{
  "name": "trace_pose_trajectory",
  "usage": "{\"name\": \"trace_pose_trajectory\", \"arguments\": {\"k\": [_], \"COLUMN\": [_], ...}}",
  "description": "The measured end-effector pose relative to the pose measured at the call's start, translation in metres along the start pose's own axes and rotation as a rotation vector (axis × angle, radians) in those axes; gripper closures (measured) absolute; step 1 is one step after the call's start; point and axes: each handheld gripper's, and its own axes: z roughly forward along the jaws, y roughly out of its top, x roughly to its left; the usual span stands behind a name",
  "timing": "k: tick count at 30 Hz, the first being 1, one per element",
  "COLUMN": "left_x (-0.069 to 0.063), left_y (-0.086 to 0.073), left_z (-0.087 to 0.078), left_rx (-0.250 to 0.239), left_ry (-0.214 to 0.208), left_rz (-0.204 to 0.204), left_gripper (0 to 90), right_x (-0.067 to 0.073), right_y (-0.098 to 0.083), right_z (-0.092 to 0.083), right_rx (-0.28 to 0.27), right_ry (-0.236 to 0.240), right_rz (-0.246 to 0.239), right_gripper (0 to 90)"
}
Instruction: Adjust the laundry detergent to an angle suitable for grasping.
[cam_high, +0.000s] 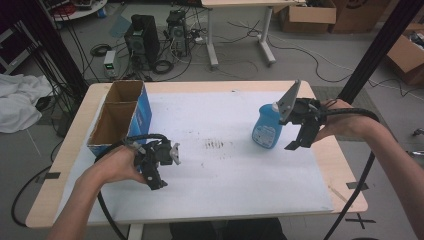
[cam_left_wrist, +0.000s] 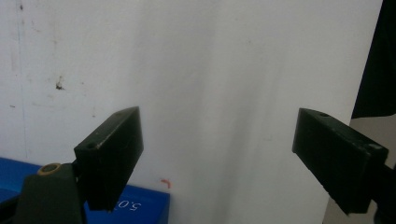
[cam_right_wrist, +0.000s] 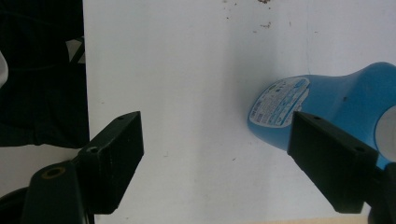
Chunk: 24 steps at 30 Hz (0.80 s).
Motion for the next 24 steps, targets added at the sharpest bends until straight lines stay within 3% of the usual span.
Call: {"name": "trace_pose_trajectory", "arguments": {"k": [8, 14, 24], "left_x": [-0.0027, -0.0051, -0.0009], "left_y": [-0.0012, -0.0010, -0.0009], "left_z": [-0.0012, -0.0022, -0.0046], "left_rx": [-0.001, 0.019, 0.007], "left_ry": [0.007, -0.011, -0.004], "left_rz": [-0.001, 0.012, 0.010], "left_gripper": [15.8, 15.8, 15.6], "right_x": [0.0011, 0.0033, 0.0027], "right_y": [0.0030, 0.0029, 0.0028], "right_z": [-0.0015, -0.0023, -0.0016], "right_rx": [-0.002, -0.005, -0.009], "right_ry": [-0.005, -0.013, -0.001], "right_rz": [0.000, 0.006, 0.012], "right_gripper": [17.4, 17.1, 17.1]}}
